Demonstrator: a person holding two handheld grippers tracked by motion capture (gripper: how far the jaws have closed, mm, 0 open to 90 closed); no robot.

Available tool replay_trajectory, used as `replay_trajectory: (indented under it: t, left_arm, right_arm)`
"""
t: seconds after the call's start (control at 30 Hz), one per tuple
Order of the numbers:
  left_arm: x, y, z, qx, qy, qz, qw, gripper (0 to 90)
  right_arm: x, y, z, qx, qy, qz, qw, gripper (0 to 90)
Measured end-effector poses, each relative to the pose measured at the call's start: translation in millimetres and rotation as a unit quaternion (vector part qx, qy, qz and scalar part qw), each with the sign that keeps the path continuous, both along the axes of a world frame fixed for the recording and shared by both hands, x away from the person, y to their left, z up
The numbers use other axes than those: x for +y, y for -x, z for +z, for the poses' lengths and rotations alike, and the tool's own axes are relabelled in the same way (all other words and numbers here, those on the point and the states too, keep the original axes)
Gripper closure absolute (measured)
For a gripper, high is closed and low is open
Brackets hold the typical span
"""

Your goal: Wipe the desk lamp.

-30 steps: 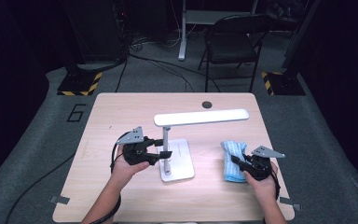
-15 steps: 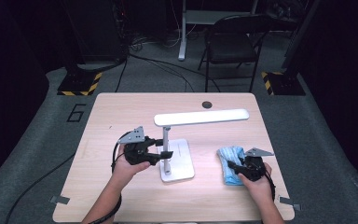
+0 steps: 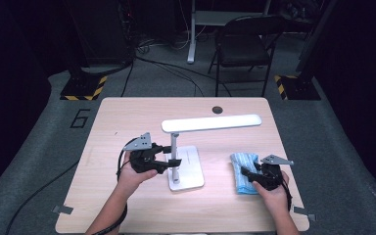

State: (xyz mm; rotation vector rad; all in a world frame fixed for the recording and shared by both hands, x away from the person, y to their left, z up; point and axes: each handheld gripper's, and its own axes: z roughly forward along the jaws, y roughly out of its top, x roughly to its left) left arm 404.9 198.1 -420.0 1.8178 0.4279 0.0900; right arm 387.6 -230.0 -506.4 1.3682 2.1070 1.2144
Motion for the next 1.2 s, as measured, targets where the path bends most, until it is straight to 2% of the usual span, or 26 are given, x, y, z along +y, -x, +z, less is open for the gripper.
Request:
replay_trajectory:
  t: [0.23, 0.27, 0.4, 0.5, 0.6, 0.9, 1.2]
  left_arm:
    - [0.2, 1.5, 0.9, -0.001, -0.003, -0.015, 0.9999, 41.7]
    - [0.3, 2.1, 0.8, 0.002, -0.002, -0.016, 0.9999, 41.7]
    - [0.4, 2.5, -0.4, 0.003, 0.003, -0.01, 0.9999, 43.7]
    - [1.7, 2.1, -1.0, 0.007, 0.004, -0.014, 0.9999, 45.8]
    - [2.3, 2.5, -0.9, 0.005, 0.003, -0.019, 0.9998, 45.8]
    - [-0.1, 4.6, -2.5, 0.004, 0.007, -0.01, 0.9999, 48.5]
    - [-12.0, 9.3, -4.7, -0.002, 0.013, 0.011, 0.9998, 48.9]
  right_arm:
    - [3.4, 5.2, 10.6, -0.037, 0.0, 0.004, 0.9993, 42.4]
    - [4.2, 6.4, 12.2, -0.037, -0.004, 0.002, 0.9993, 42.3]
    - [6.4, 9.6, 17.4, -0.049, -0.012, -0.001, 0.9987, 42.1]
    - [11.1, 12.1, 20.9, -0.059, -0.02, 0.009, 0.998, 42.1]
    - [17.0, 14.3, 24.1, -0.068, -0.012, 0.019, 0.9974, 42.1]
    - [28.4, 15.8, 24.5, -0.065, -0.011, 0.049, 0.9966, 42.8]
    - [46.8, 18.7, 24.0, -0.064, -0.009, 0.079, 0.9948, 44.6]
